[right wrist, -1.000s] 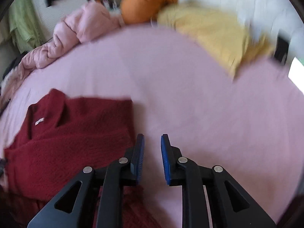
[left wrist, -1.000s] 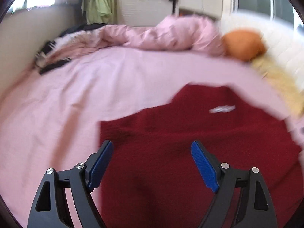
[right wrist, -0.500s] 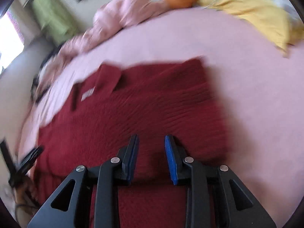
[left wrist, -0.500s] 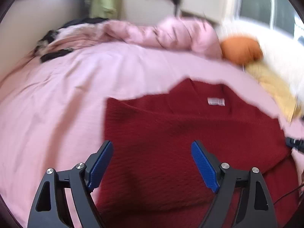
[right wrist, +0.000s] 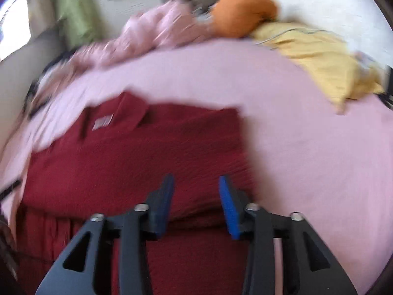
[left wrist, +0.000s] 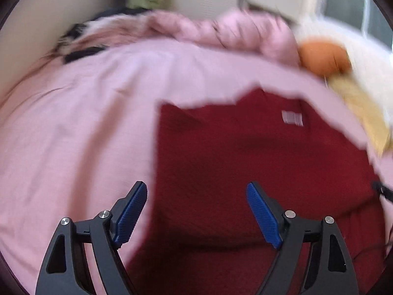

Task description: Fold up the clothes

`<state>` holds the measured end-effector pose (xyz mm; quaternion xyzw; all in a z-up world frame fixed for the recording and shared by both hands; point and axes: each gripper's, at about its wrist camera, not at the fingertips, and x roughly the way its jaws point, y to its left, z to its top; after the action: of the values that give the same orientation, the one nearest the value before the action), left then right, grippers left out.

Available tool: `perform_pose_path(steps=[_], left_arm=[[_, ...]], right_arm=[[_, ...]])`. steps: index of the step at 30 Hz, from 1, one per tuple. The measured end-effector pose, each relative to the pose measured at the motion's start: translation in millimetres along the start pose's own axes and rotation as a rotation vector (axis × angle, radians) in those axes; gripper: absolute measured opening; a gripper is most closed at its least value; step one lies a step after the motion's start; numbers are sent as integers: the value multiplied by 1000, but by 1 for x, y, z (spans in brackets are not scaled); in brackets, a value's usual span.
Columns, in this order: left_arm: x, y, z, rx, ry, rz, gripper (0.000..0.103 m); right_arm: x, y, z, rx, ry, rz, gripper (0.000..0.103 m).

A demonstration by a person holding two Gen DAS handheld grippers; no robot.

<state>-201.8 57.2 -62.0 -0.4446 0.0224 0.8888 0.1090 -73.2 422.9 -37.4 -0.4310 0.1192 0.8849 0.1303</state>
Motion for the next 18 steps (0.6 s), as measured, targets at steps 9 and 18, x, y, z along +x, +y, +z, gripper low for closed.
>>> perform_pose_path(steps=[9, 18], left_arm=[[-17, -2, 22, -24, -88, 77, 84], [34, -10, 1, 31, -64, 35, 87]], right_arm=[[-16, 39, 9, -52, -107, -151, 57], [54, 62, 1, -118, -23, -6, 66]])
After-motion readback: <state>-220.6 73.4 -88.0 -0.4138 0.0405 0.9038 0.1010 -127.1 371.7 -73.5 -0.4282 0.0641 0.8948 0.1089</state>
